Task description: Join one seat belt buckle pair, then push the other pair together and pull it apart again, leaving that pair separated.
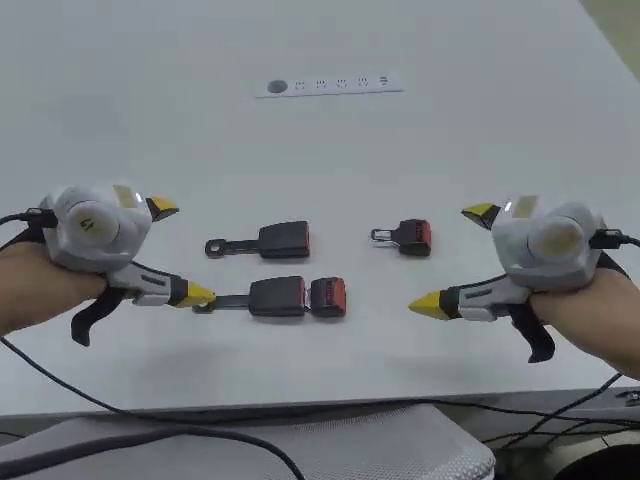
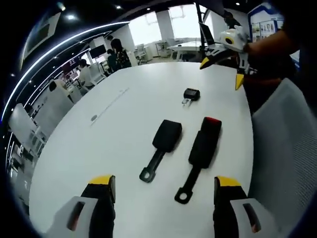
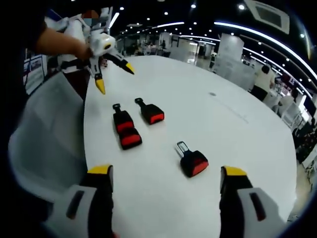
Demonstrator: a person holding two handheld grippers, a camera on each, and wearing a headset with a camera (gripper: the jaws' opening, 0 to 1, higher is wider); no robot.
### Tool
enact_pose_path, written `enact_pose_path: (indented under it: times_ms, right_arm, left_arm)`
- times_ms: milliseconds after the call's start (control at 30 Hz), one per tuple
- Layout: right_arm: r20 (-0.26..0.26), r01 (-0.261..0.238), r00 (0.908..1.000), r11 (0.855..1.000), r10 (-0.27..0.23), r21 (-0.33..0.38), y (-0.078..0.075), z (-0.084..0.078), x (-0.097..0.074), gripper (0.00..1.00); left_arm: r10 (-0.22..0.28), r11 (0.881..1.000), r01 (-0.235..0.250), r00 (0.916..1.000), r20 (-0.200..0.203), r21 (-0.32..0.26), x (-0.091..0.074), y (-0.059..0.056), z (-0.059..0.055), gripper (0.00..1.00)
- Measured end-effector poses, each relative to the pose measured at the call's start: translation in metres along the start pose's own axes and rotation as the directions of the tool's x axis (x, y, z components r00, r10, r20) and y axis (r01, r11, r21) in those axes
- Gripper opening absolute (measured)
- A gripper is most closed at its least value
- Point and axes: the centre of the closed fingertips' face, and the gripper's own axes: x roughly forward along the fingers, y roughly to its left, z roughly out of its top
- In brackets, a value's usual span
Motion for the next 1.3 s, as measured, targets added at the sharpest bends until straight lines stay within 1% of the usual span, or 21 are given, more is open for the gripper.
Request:
enact_pose_path:
  times_ms: [33, 67, 167, 200, 233, 267, 300, 367, 433, 533, 567, 633, 733, 833, 933, 1000, 1067, 1200, 1300]
  right_arm:
    - [0.009, 0.0, 1.0, 1.0, 0.0, 0.008, 0.003, 0.0, -0.003, 0.9]
    - [0.012, -0.004, 0.9999, 1.0, 0.004, 0.015, 0.005, 0.0, -0.005, 0.9]
    - [0.026, -0.002, 0.9997, 1.0, 0.001, 0.015, 0.01, 0.0, -0.012, 0.92]
    - [0.03, -0.003, 0.9996, 1.0, 0.002, 0.015, 0.012, 0.0, -0.014, 0.93]
    - [0.029, -0.003, 0.9996, 1.0, 0.002, 0.018, 0.012, -0.002, -0.015, 0.95]
    - [0.029, 0.0, 0.9996, 1.0, -0.001, 0.02, 0.013, -0.004, -0.016, 0.97]
    - [0.035, 0.0, 0.9994, 0.999, -0.001, 0.034, 0.014, -0.005, -0.017, 0.99]
    - [0.031, 0.016, 0.9994, 0.999, -0.017, 0.044, 0.013, -0.01, -0.018, 1.0]
    - [0.026, 0.023, 0.9994, 0.999, -0.024, 0.036, 0.013, -0.015, -0.017, 1.0]
    - [0.028, 0.026, 0.9992, 0.999, -0.027, 0.04, 0.015, -0.015, -0.017, 1.0]
    - [0.029, 0.021, 0.9993, 0.998, -0.022, 0.06, 0.019, -0.014, -0.018, 1.0]
    - [0.025, 0.018, 0.9995, 0.996, -0.02, 0.088, 0.021, -0.015, -0.018, 1.0]
    - [0.024, 0.021, 0.9994, 0.997, -0.023, 0.08, 0.02, -0.014, -0.019, 1.0]
    - [0.023, 0.021, 0.9995, 0.997, -0.023, 0.077, 0.019, -0.013, -0.02, 1.0]
    - [0.014, 0.024, 0.9996, 0.998, -0.025, 0.059, 0.018, -0.014, -0.02, 1.0]
    - [0.009, 0.031, 0.9995, 0.998, -0.031, 0.057, 0.017, -0.013, -0.018, 1.0]
    - [0.009, 0.034, 0.9994, 0.999, -0.034, 0.041, 0.017, -0.012, -0.017, 1.0]
    - [0.032, 0.033, 0.9989, 0.997, -0.036, 0.075, 0.015, -0.006, -0.015, 1.0]
    - [0.029, 0.028, 0.9991, 0.996, -0.031, 0.08, 0.015, -0.006, -0.011, 1.0]
  left_arm:
    - [0.009, 1.0, -0.008, 0.9999, 0.008, -0.023, -0.008, -0.003, -0.003, 0.84]
    - [0.018, 0.999, -0.017, 0.9997, 0.015, -0.028, -0.013, -0.005, -0.006, 0.85]
    - [0.049, 0.997, -0.048, 0.9987, 0.012, -0.061, -0.028, -0.006, -0.019, 0.88]
    - [0.072, 0.993, -0.07, 0.9972, 0.018, -0.09, -0.034, -0.004, -0.023, 0.91]
    - [0.083, 0.99, -0.079, 0.996, 0.032, -0.118, -0.037, -0.004, -0.024, 0.95]
    - [0.088, 0.986, -0.081, 0.9954, 0.038, -0.147, -0.04, -0.004, -0.026, 0.99]
    - [0.077, 0.981, -0.069, 0.9963, 0.038, -0.179, -0.044, -0.008, -0.03, 1.0]
    - [0.083, 0.983, -0.076, 0.996, 0.034, -0.17, -0.049, -0.01, -0.034, 1.0]
    - [0.1, 0.98, -0.095, 0.9948, 0.021, -0.176, -0.053, -0.011, -0.04, 1.0]
    - [0.114, 0.974, -0.105, 0.9931, 0.03, -0.2, -0.056, -0.013, -0.041, 1.0]
    - [0.118, 0.973, -0.11, 0.9925, 0.03, -0.204, -0.057, -0.013, -0.042, 1.0]
    - [0.125, 0.973, -0.116, 0.9917, 0.032, -0.199, -0.058, -0.014, -0.042, 1.0]
    - [0.136, 0.972, -0.126, 0.99, 0.038, -0.199, -0.058, -0.014, -0.042, 1.0]
    - [0.144, 0.968, -0.13, 0.9884, 0.049, -0.215, -0.058, -0.014, -0.04, 1.0]
    - [0.152, 0.964, -0.134, 0.9867, 0.058, -0.23, -0.056, -0.015, -0.039, 1.0]
    - [0.153, 0.964, -0.135, 0.9864, 0.061, -0.231, -0.055, -0.016, -0.038, 1.0]
    - [0.152, 0.964, -0.135, 0.9868, 0.057, -0.228, -0.054, -0.016, -0.039, 1.0]
    - [0.154, 0.964, -0.138, 0.9867, 0.053, -0.226, -0.053, -0.014, -0.04, 1.0]
    - [0.158, 0.962, -0.142, 0.9861, 0.05, -0.235, -0.053, -0.012, -0.043, 1.0]
